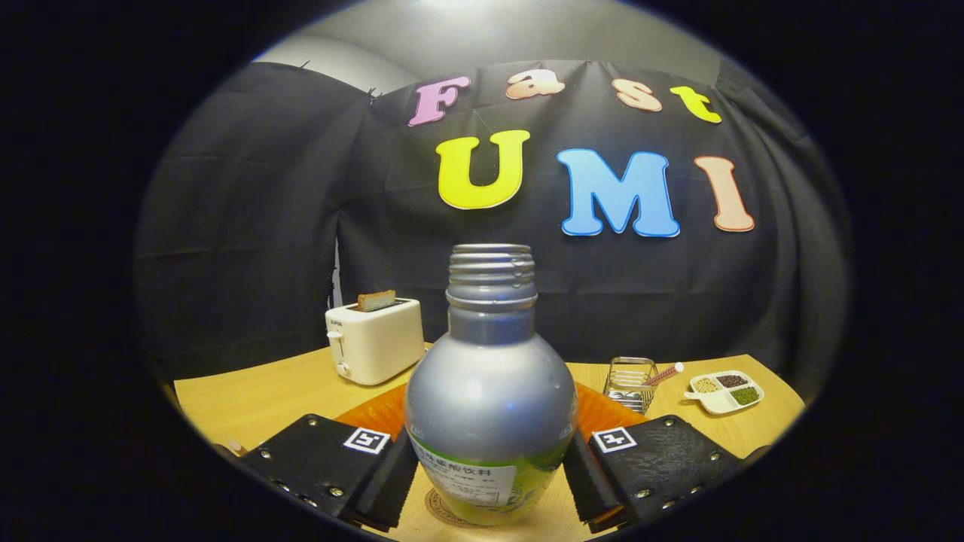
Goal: Take the bottle from table, then pour the juice into the cup, finally place the bottle on the coaster
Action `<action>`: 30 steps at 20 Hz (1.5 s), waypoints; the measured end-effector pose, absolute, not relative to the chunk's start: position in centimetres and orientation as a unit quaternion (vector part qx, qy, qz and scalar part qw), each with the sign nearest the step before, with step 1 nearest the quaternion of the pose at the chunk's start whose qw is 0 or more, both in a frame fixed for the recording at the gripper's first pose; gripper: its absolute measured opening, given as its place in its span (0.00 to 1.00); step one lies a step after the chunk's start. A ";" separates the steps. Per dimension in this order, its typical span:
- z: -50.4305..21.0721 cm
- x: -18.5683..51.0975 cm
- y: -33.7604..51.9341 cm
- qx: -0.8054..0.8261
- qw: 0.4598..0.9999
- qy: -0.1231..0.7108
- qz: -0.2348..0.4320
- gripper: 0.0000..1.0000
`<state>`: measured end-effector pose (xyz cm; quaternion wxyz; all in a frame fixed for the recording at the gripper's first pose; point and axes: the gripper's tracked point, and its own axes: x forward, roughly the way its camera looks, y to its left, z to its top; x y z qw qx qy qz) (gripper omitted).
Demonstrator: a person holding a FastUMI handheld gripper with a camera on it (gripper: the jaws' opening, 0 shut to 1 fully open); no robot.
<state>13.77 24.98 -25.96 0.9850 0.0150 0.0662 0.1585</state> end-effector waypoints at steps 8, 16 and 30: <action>-30.8 15.2 26.5 0.004 0.985 0.077 0.155 0.83; -33.2 16.0 27.1 0.010 0.985 0.083 0.151 0.83; -31.3 15.0 26.9 0.021 0.987 0.059 0.147 0.99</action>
